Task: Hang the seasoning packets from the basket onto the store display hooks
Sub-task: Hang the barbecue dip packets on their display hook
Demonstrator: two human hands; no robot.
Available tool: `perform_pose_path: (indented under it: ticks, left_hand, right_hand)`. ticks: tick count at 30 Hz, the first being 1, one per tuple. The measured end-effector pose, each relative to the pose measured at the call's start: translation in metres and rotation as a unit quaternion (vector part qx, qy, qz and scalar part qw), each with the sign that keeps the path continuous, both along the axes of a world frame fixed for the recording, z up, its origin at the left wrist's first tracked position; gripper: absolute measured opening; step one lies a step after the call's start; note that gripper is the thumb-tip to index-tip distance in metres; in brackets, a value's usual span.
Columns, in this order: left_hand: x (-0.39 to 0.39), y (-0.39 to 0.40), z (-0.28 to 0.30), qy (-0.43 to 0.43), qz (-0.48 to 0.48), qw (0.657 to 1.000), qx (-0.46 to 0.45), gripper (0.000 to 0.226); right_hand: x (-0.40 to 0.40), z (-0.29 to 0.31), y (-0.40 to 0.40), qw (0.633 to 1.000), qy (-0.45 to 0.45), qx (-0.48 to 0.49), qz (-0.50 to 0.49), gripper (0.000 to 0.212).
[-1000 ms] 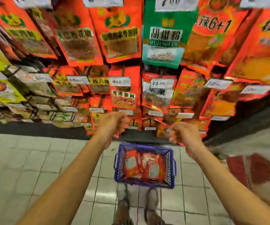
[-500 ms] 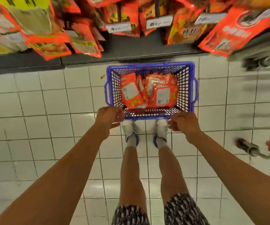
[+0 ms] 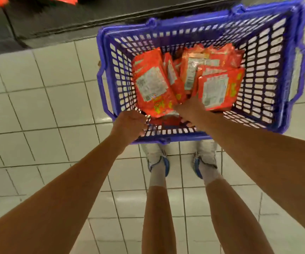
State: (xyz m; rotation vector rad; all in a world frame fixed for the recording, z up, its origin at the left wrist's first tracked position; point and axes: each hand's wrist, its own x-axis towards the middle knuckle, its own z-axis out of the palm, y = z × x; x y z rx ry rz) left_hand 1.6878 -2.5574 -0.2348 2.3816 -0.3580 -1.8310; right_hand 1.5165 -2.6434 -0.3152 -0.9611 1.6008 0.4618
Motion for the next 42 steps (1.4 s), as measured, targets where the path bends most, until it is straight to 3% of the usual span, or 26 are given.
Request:
perform_pose_path:
  ticks: [4, 7, 9, 11, 13, 15, 18, 21, 25, 29, 31, 35, 38, 42]
  left_hand:
    - [0.007, 0.021, -0.026, -0.081, -0.158, 0.983, -0.046, 0.028]
    - [0.013, 0.032, -0.030, -0.088, -0.190, 0.971, -0.114, 0.069]
    - [0.015, 0.037, -0.027, -0.110, -0.246, 0.952, -0.144, 0.087]
    - [0.015, 0.035, -0.023, -0.146, -0.263, 0.934, -0.193, 0.078]
    - [0.011, 0.030, -0.018, -0.180, -0.231, 0.919, -0.265, 0.045]
    - [0.006, 0.023, -0.013, -0.204, -0.178, 0.921, -0.280, 0.024]
    - [0.006, 0.013, -0.011, -0.222, -0.093, 0.939, -0.244, 0.028]
    - [0.014, 0.013, -0.019, -0.225, -0.064, 0.949, -0.212, 0.029]
    - [0.021, 0.020, -0.027, -0.213, -0.038, 0.956, -0.199, 0.024]
    - [0.023, 0.023, -0.030, -0.195, -0.009, 0.963, -0.186, 0.023]
    - [0.025, 0.022, -0.029, -0.187, -0.001, 0.966, -0.177, 0.024]
    - [0.029, 0.020, -0.021, -0.192, 0.008, 0.969, -0.158, 0.026]
    - [0.031, 0.018, -0.011, -0.186, 0.029, 0.970, -0.152, 0.026]
    - [0.028, 0.015, 0.002, -0.181, 0.044, 0.973, -0.133, 0.028]
  right_hand:
    - [0.020, -0.016, 0.006, 0.996, -0.041, 0.037, -0.072, 0.015]
    - [0.014, 0.007, 0.003, 0.976, -0.094, 0.096, -0.169, 0.024]
    - [0.004, 0.027, 0.001, 0.955, -0.167, 0.161, -0.182, 0.030]
    - [-0.008, 0.044, -0.006, 0.946, -0.207, 0.197, -0.152, 0.029]
    - [-0.017, 0.053, -0.013, 0.950, -0.210, 0.198, -0.122, 0.031]
    - [-0.018, 0.053, -0.019, 0.959, -0.192, 0.167, -0.125, 0.040]
    - [-0.012, 0.034, -0.025, 0.986, -0.107, 0.023, -0.126, 0.036]
    - [-0.002, 0.006, -0.024, 0.989, -0.060, -0.126, 0.043, 0.012]
    - [0.022, -0.016, -0.015, 0.977, -0.112, -0.068, 0.171, 0.035]
    - [0.035, -0.023, -0.006, 0.986, -0.108, -0.026, 0.124, 0.042]
    - [0.031, -0.017, -0.005, 0.981, -0.124, -0.058, 0.136, 0.041]
    - [0.011, 0.007, -0.013, 0.934, -0.142, -0.176, 0.275, 0.054]
    - [-0.002, 0.023, -0.026, 0.894, -0.152, -0.224, 0.357, 0.040]
    - [-0.001, 0.044, -0.042, 0.875, -0.148, -0.257, 0.382, 0.034]
